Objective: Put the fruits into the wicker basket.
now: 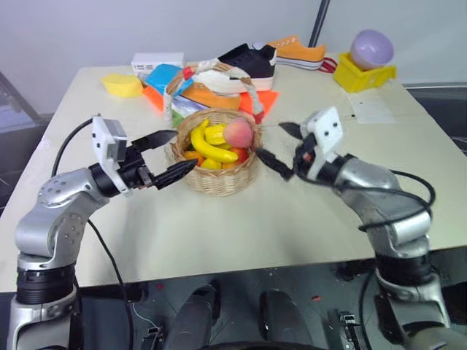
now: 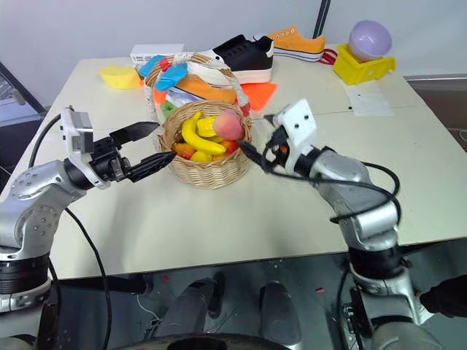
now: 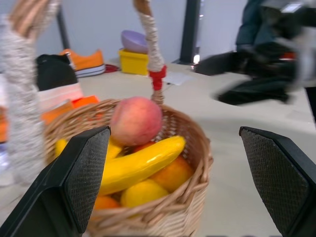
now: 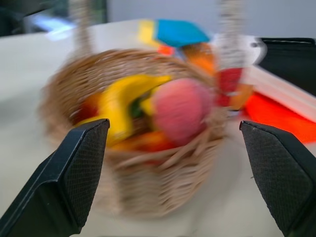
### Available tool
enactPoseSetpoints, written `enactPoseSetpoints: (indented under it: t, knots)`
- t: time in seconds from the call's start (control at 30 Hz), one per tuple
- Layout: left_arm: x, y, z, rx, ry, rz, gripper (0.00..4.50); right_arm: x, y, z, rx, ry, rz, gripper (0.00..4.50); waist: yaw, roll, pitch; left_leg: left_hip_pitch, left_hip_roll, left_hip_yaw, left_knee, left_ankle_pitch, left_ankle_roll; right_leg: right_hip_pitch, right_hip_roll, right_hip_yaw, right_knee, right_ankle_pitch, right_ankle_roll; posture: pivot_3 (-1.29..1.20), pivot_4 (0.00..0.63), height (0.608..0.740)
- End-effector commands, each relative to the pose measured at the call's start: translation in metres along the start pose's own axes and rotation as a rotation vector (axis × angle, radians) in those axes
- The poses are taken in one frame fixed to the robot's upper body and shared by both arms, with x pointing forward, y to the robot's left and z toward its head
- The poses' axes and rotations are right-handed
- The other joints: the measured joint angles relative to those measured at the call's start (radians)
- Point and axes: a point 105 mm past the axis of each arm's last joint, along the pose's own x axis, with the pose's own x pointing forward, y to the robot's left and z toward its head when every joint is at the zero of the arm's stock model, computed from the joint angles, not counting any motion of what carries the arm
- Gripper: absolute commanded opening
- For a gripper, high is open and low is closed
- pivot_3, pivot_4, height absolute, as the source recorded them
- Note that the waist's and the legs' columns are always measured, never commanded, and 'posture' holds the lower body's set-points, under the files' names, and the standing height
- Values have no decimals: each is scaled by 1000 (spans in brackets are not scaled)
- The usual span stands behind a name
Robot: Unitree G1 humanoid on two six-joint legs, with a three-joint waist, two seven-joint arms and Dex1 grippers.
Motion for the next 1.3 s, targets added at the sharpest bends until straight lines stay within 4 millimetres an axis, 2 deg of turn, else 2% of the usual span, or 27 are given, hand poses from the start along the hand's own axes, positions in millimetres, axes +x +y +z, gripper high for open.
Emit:
enactPoseSetpoints:
  t: [0.03,0.2,0.3,0.37,0.4,0.5,0.6,0.7,0.77,0.87,1.0,1.13,1.17,1.2,1.3]
  knots:
    - [1,-2,11,39,-37,-17,4500,13,-10,12,-20,-64,-29,4402,2,0,0,0,0,0,0,0,0,0,1,0,0,0,0,0,150,740]
    - [2,-7,9,32,-36,-29,4500,39,-23,13,-2,-88,-61,4402,4,0,0,-1,-1,0,-1,1,0,0,2,0,0,2,4,0,150,740]
    - [2,-10,8,26,-41,-23,4500,42,-28,16,39,-117,-77,3145,3,0,0,0,-1,0,-1,1,0,0,3,0,0,2,4,0,150,740]
    - [1,-11,7,23,-41,-18,4500,40,-28,17,42,-125,-77,2016,4,0,0,0,-1,-1,-1,1,0,-1,3,0,1,2,4,0,150,740]
    - [1,-12,7,22,-40,-17,4500,38,-29,18,44,-129,-80,1625,4,0,0,0,-1,-1,-1,1,0,-1,3,0,1,2,4,0,150,740]
    - [1,-12,5,18,-37,-17,4500,26,-36,25,44,-159,-115,211,7,0,0,0,-1,-1,-1,1,0,-1,3,0,1,2,4,0,150,740]
    - [2,-13,4,15,-38,-20,4500,-1,-58,32,18,-184,-213,211,10,0,0,-1,-1,-1,-1,1,-1,-2,2,0,1,2,3,0,150,740]
    - [4,-13,3,9,-37,-32,4500,-50,-105,33,-61,-156,-446,211,17,0,0,-1,-1,-1,-1,0,-1,-2,2,0,1,2,3,0,150,740]
    - [5,-12,2,4,-36,-41,4500,-75,-127,33,-92,-133,-562,211,24,0,0,-1,-2,-1,0,0,-1,-1,1,0,1,1,2,0,150,740]
    - [11,-12,0,-7,-38,-67,4500,-123,-166,24,-139,-61,-784,211,29,0,0,-1,-1,0,0,0,-1,-1,0,0,1,0,0,0,150,740]
    - [20,-13,-1,-14,-48,-94,4500,-152,-192,10,-136,-29,-931,211,17,1,0,-1,-1,1,0,1,0,-1,0,1,1,0,0,0,150,740]
    - [25,-13,0,-12,-55,-102,4500,-164,-203,-3,-117,-20,-979,211,0,1,0,0,-1,1,0,1,0,0,0,1,1,0,0,0,150,740]
    - [25,-13,0,-11,-55,-101,4500,-165,-202,-4,-118,-20,-979,1067,0,2,1,0,0,1,0,1,0,0,0,1,1,1,1,0,150,740]
    - [25,-12,0,-10,-55,-97,4500,-165,-201,-4,-121,-21,-976,1315,0,2,1,0,0,1,0,1,0,0,0,1,1,2,3,0,150,740]
    - [23,-8,-3,-18,-45,-66,4500,-166,-194,-1,-139,-32,-952,2730,4,3,1,0,0,1,0,1,0,0,1,1,1,2,3,0,150,740]
